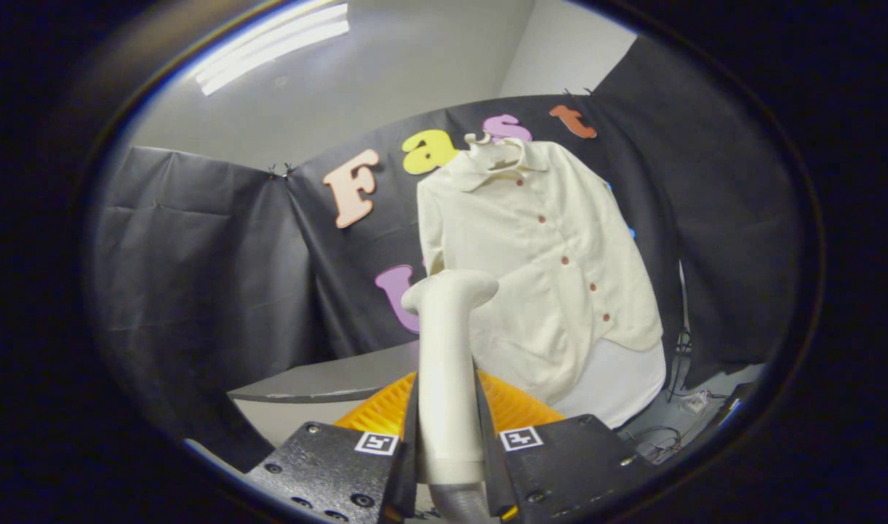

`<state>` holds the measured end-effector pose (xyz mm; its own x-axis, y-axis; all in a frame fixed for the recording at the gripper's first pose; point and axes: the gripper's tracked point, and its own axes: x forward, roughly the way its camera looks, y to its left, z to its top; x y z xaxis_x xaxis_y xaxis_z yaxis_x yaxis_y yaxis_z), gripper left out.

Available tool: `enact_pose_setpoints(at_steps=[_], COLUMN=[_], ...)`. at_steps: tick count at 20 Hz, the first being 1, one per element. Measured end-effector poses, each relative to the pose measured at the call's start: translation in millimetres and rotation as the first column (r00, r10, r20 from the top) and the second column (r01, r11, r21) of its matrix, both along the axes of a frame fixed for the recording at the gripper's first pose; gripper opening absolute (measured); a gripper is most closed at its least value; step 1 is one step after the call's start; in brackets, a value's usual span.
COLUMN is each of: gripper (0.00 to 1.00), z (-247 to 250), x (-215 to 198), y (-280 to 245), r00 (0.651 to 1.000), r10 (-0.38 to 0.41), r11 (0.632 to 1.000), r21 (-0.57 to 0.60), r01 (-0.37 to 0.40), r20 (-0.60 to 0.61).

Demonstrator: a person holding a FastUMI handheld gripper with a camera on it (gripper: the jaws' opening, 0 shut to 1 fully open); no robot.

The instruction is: Iron the clothes twice with a garment steamer, once on the left side and once on the right side.

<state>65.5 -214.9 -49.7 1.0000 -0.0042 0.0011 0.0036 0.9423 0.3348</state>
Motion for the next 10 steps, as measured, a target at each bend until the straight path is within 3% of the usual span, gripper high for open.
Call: enact_pose_setpoints(at_steps=[7, 10], gripper=[0.36, 0.36], z=[52.2, 67.7], x=[-20.6, -26.8], y=[90.7, 115.6], r00=[0.996, 0.997], r10=[0.077, 0.062], r11=[0.993, 0.982], r21=[-0.091, -0.179], r01=[-0.073, -0.053], r20=[0.044, 0.047])
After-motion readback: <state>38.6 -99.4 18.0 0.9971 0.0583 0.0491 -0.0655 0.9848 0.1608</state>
